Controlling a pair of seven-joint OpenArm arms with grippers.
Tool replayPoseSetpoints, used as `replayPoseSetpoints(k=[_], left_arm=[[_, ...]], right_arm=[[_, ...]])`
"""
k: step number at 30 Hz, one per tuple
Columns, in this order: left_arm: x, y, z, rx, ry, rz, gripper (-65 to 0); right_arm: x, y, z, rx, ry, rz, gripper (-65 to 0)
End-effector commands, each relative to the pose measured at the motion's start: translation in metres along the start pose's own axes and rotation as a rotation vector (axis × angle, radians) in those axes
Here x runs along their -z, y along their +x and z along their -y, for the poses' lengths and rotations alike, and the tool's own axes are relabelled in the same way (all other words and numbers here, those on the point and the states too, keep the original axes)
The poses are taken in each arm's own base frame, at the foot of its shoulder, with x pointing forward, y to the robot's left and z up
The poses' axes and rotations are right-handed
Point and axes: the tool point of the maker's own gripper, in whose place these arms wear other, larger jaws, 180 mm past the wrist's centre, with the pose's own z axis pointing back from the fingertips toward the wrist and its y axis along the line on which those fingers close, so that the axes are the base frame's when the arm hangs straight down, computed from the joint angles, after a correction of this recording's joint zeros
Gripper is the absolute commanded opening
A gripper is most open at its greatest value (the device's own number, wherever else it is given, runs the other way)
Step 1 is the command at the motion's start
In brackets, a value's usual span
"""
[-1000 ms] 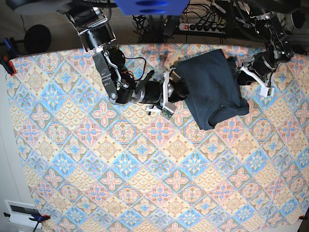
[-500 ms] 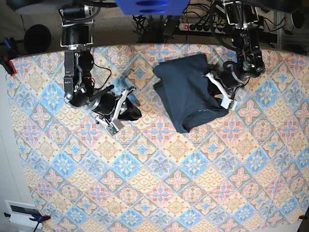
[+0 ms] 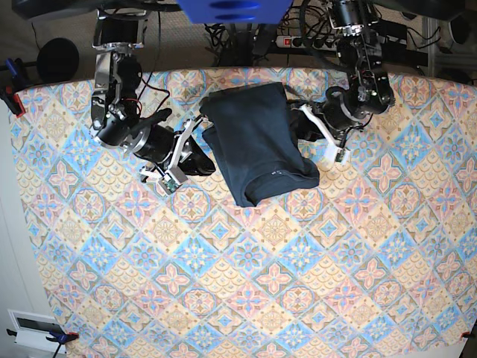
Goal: Layout the t-shirt on the table in an organized manner, then fold the t-shirt properly
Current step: 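Carry the folded shirt with the right gripper toward the right arm's side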
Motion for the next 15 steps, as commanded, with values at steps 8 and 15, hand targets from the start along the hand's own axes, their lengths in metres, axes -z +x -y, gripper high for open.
replayPoseSetpoints(k=[8,15], left_arm=[[-0.068,0.027,-0.079,-0.123,0.18,0.196,-55.1],[-0.086,0.019,-0.099,-0.129,0.235,0.19,-55.1]], right_arm=[[0.034,0.003,-0.084,-0.083,0.255,-0.011,-64.9],[0.085,-0.018,-0.095,0.055,0.3,-0.056,-64.9]])
